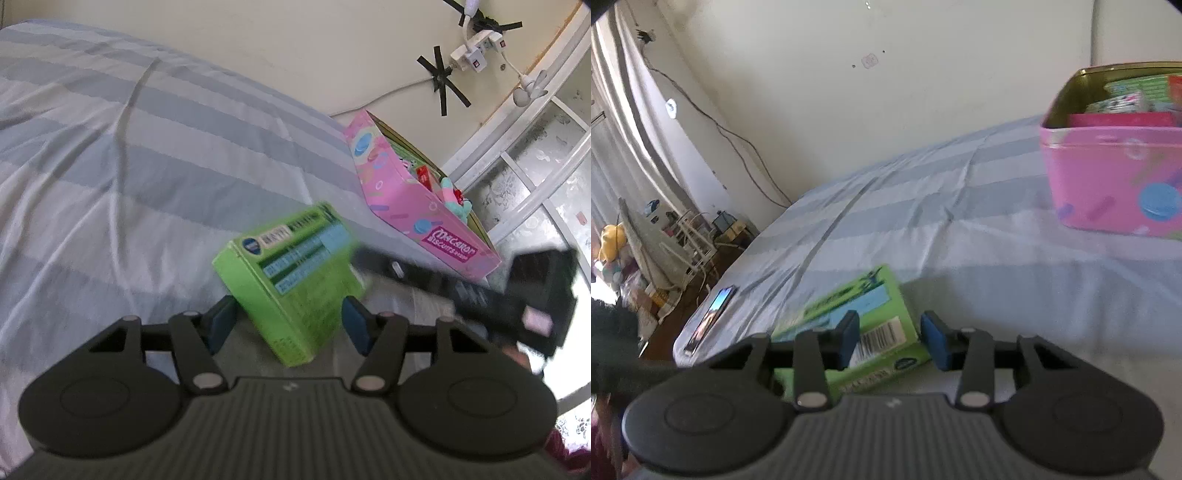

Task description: Organize objects

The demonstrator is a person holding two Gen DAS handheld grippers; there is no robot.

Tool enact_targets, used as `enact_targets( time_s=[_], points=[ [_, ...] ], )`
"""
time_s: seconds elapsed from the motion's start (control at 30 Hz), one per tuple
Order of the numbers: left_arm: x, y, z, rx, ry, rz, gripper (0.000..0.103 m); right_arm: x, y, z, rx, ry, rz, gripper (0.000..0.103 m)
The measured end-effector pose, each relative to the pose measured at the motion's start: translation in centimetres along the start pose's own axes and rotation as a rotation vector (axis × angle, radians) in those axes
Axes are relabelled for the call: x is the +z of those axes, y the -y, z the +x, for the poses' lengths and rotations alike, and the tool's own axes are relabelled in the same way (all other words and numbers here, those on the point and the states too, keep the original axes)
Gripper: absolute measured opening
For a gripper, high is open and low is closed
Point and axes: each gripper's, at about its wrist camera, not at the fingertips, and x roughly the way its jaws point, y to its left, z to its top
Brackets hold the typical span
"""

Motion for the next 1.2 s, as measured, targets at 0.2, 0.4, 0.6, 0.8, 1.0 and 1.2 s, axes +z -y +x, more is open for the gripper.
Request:
enact_targets(
  time_s=[0.2,0.4,0.6,0.8,1.0,1.2],
  points=[
    [0.3,3.2,2.9,-0.020,-0.068,0.146,0.065,-3.2,1.1,-4.9,-0.057,0.055,-0.007,0.037],
    [-0.1,8.9,7.0,-0.107,-0.152,0.313,0.066,-5.7,3.2,-10.2,-0.212,0.135,0.040,0.040],
    [-1.3,14.6,10.4,-0.153,-0.202,0.449,0.070,-8.2,6.1,-14.7,-0.297,0.207,0.157,0.040],
    [-1.4,17.4,11.2,-0.110,-0.163,0.521,0.074,-8.9,7.3,-16.9,-0.367,0.262,0.176,0.041],
    [-1.2,17.2,10.7,0.002,-0.096,0.566,0.074,-9.4,7.3,-18.1,-0.414,0.290,0.143,0.042],
    [-0.8,16.9,10.5,0.039,-0.077,0.555,0.075,-10.1,6.3,-18.0,-0.424,0.336,0.092,0.067]
  ],
)
